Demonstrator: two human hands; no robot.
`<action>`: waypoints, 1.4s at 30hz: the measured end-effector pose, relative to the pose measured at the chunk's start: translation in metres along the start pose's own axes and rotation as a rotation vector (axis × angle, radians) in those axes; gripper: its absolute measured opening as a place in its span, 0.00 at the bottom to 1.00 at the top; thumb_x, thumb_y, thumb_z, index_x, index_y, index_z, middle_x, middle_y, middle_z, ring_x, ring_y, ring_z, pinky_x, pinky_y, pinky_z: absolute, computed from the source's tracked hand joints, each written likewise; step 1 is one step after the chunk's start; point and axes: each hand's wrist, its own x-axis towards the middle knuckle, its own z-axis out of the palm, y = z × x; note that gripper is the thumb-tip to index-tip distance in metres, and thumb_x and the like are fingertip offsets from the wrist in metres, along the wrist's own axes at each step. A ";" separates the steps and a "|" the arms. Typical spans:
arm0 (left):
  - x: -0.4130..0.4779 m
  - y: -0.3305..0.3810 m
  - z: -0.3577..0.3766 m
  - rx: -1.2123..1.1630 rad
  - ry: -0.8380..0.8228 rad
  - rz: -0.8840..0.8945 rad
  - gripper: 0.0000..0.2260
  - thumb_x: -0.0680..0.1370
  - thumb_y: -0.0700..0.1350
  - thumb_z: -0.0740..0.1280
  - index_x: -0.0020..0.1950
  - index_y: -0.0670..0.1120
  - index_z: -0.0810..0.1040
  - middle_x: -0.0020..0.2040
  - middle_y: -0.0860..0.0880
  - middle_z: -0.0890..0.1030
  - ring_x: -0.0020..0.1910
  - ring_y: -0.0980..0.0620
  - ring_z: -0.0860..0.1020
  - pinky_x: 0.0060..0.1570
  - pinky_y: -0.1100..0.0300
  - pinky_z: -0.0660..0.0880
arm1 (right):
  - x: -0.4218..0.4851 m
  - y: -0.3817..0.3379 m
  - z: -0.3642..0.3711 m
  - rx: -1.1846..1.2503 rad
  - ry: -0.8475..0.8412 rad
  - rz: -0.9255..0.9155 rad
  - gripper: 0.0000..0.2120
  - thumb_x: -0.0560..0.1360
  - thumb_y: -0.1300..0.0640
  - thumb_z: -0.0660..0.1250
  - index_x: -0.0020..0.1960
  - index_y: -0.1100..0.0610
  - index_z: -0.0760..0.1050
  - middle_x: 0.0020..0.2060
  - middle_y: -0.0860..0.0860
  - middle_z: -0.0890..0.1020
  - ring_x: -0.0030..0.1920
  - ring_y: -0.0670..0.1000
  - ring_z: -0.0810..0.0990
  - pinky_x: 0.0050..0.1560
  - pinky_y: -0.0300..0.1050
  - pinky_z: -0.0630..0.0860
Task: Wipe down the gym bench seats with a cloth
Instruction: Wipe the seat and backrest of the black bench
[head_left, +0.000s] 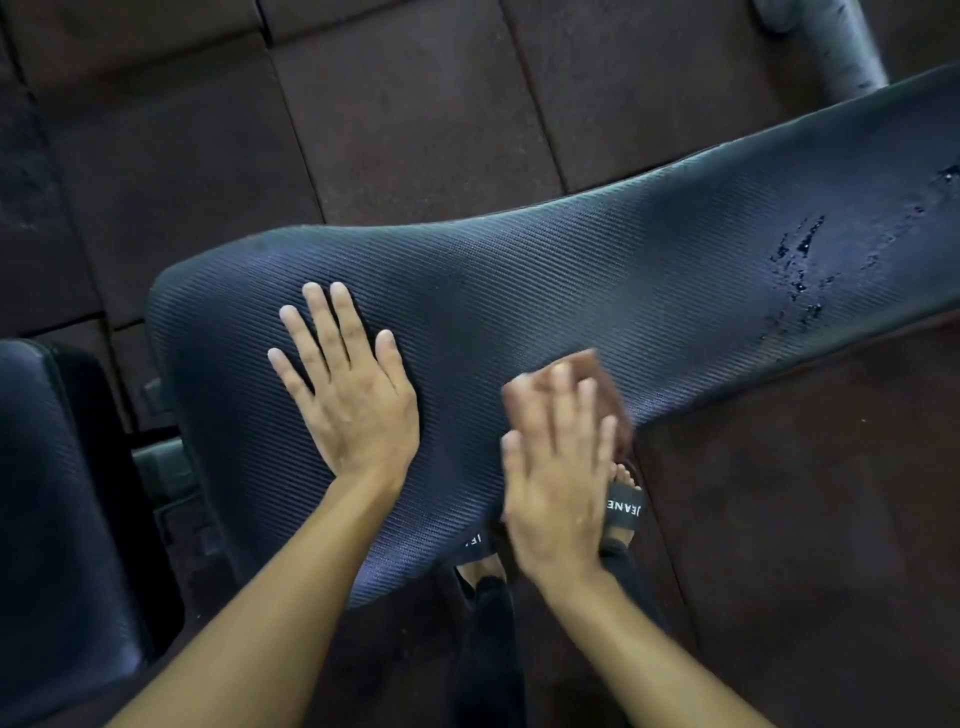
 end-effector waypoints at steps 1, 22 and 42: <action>0.000 0.000 0.000 -0.004 0.001 0.001 0.26 0.84 0.54 0.45 0.81 0.47 0.47 0.81 0.48 0.48 0.80 0.45 0.46 0.77 0.42 0.45 | -0.007 0.001 0.002 0.008 -0.031 -0.108 0.23 0.84 0.45 0.48 0.79 0.43 0.55 0.80 0.49 0.56 0.80 0.52 0.51 0.78 0.56 0.48; -0.048 0.156 0.016 -0.002 -0.132 0.317 0.29 0.82 0.58 0.47 0.80 0.45 0.50 0.81 0.47 0.50 0.79 0.44 0.46 0.76 0.40 0.44 | 0.145 0.185 -0.087 -0.224 -0.064 -0.600 0.24 0.83 0.46 0.52 0.79 0.46 0.59 0.79 0.47 0.59 0.79 0.49 0.56 0.77 0.54 0.56; -0.053 0.279 0.040 0.053 -0.124 0.229 0.28 0.82 0.58 0.40 0.80 0.48 0.42 0.81 0.52 0.43 0.79 0.48 0.40 0.76 0.38 0.42 | 0.317 0.365 -0.182 0.045 0.157 0.367 0.26 0.82 0.44 0.48 0.79 0.45 0.55 0.80 0.48 0.54 0.80 0.52 0.50 0.78 0.58 0.48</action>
